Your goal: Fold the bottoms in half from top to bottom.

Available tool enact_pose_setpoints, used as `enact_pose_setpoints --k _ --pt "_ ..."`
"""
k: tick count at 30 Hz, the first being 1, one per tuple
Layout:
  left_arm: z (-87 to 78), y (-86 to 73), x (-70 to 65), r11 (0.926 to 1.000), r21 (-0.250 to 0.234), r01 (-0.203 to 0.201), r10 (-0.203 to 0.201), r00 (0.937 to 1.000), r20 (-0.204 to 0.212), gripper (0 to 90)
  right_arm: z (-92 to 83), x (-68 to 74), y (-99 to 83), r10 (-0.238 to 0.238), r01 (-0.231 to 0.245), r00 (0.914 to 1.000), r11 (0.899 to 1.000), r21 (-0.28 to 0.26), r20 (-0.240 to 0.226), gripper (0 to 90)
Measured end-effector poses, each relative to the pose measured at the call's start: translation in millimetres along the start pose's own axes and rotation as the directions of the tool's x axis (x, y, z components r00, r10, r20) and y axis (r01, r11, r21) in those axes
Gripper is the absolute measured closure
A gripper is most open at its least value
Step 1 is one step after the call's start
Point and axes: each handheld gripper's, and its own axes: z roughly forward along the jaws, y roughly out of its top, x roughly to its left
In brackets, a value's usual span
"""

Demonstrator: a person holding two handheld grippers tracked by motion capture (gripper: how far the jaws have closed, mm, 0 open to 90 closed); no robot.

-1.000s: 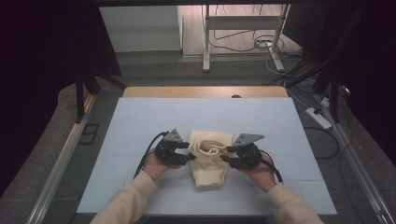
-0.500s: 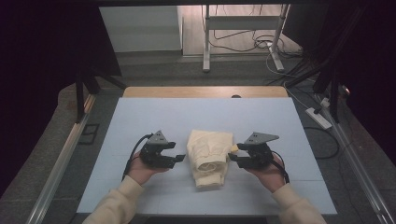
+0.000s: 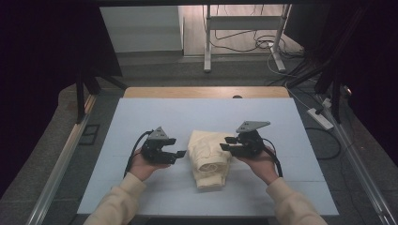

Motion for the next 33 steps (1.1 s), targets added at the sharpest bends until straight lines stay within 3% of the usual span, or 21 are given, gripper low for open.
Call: enact_pose_setpoints --k 5,8,18,33 --pt "0.6 -0.5 0.5 1.0 0.007 0.0 0.0 1.0 -0.004 31.3 17.5 8.4 9.0 -0.022 0.024 0.9991 0.999 0.04 -0.037 85.5" --pt "0.7 -0.7 1.4 1.0 0.005 0.003 -0.003 1.0 -0.005 31.0 24.8 13.8 10.4 -0.046 0.05 0.9976 0.997 0.066 -0.052 88.9" --pt "2.6 -1.5 0.5 0.9998 0.02 -0.001 0.001 1.0 -0.004 30.1 30.3 24.2 1.8 -0.074 0.085 0.9939 0.988 0.132 -0.081 89.5" --pt "3.7 -1.9 -2.4 0.9994 0.034 -0.008 0.008 1.0 -0.001 29.5 19.9 44.1 -20.3 -0.092 0.113 0.9873 0.981 0.16 -0.129 89.5"
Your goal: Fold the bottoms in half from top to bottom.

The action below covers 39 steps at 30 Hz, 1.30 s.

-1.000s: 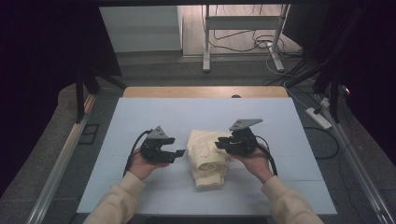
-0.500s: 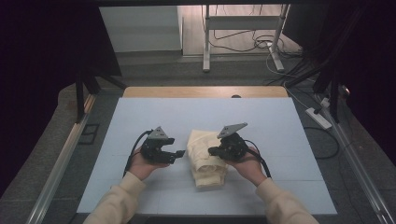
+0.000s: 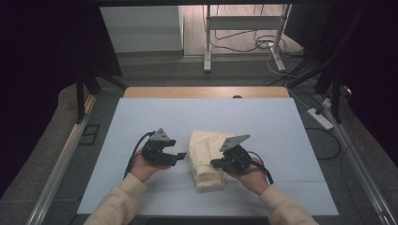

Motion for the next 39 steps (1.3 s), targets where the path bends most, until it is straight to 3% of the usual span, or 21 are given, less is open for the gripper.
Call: enact_pose_setpoints --k 8,13,19,32,35,39 --pt "-0.1 -0.7 0.2 1.0 0.004 0.003 -0.003 1.0 0.001 29.3 7.8 5.3 -9.5 0.013 -0.013 0.9996 1.0 0.026 -0.025 89.6" --pt "-0.7 -0.9 0.4 1.0 0.005 0.003 -0.003 1.0 -0.001 29.3 13.1 18.7 -11.6 -0.035 0.037 0.9987 0.998 0.059 -0.036 89.6" --pt "0.2 -1.1 -0.2 1.0 0.008 0.0 0.0 1.0 0.002 28.9 15.1 12.4 -15.4 0.002 0.001 0.9977 0.999 0.042 -0.068 89.6" --pt "1.5 -2.2 -0.6 0.9999 0.014 0.003 -0.003 1.0 0.002 28.9 22.0 16.7 -19.0 -0.016 0.02 0.9973 0.998 0.055 -0.072 89.7" --pt "1.0 -2.4 -0.3 0.9999 0.014 0.003 -0.003 1.0 0.001 28.9 21.7 15.4 -19.6 -0.002 0.007 0.9967 0.999 0.049 -0.082 89.7" --pt "-0.5 -2.6 0.5 1.0 0.004 0.006 -0.006 1.0 0.001 29.0 17.3 16.0 -17.9 -0.021 0.023 0.9971 0.999 0.031 -0.073 89.6"
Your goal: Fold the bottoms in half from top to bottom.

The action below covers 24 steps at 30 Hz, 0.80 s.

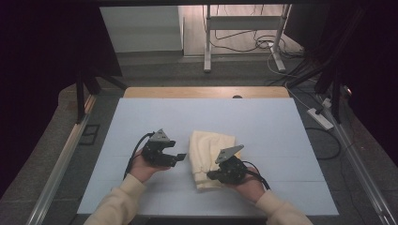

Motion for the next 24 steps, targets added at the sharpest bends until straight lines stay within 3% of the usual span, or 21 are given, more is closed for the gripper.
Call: enact_pose_setpoints --k 7,11,24 --pt "1.0 0.8 3.8 0.9999 -0.011 0.004 -0.004 1.0 0.007 29.1 -14.3 -2.5 2.7 -0.003 0.005 0.9997 0.998 -0.056 0.026 89.6" --pt "0.1 0.0 5.6 0.9999 -0.011 0.009 -0.009 0.9999 0.007 29.1 -23.4 -8.7 2.4 0.018 -0.014 0.9987 0.997 -0.081 0.047 89.5" --pt "-3.5 -1.7 1.3 0.9999 -0.015 0.004 -0.004 1.0 0.0 28.8 -43.4 -25.0 -12.1 0.067 -0.056 0.9913 0.993 -0.1 0.113 89.5"
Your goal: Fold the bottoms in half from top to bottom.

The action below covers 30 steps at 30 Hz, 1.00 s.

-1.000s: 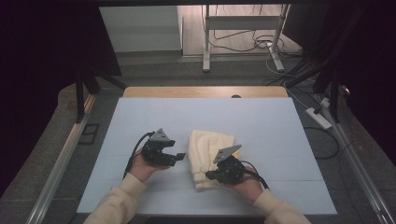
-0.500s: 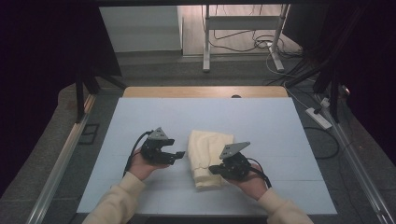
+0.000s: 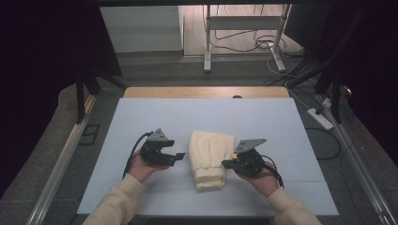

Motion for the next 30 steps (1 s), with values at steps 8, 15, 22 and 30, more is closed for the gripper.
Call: enact_pose_setpoints --k 8,15,22,30 --pt "-4.1 -3.3 -2.4 1.0 -0.007 0.003 -0.003 1.0 -0.007 28.8 -5.0 -5.6 -4.8 0.013 -0.013 0.9998 1.0 0.002 0.017 89.5" --pt "-11.0 -8.5 -4.3 0.9998 -0.016 0.013 -0.014 0.9997 -0.02 28.7 -16.0 -12.6 -13.1 0.034 -0.034 0.9984 0.999 0.002 0.045 89.5" --pt "-22.9 -22.2 -5.1 0.9993 -0.021 0.031 -0.031 0.9991 -0.029 28.7 -28.9 -19.5 -28.0 0.055 -0.056 0.9956 0.998 0.004 0.076 82.9" --pt "-37.6 -40.0 -6.9 0.9992 -0.024 0.032 -0.033 0.9981 -0.051 28.7 -45.8 -28.1 -48.0 0.096 -0.095 0.9844 0.995 -0.013 0.147 52.2"
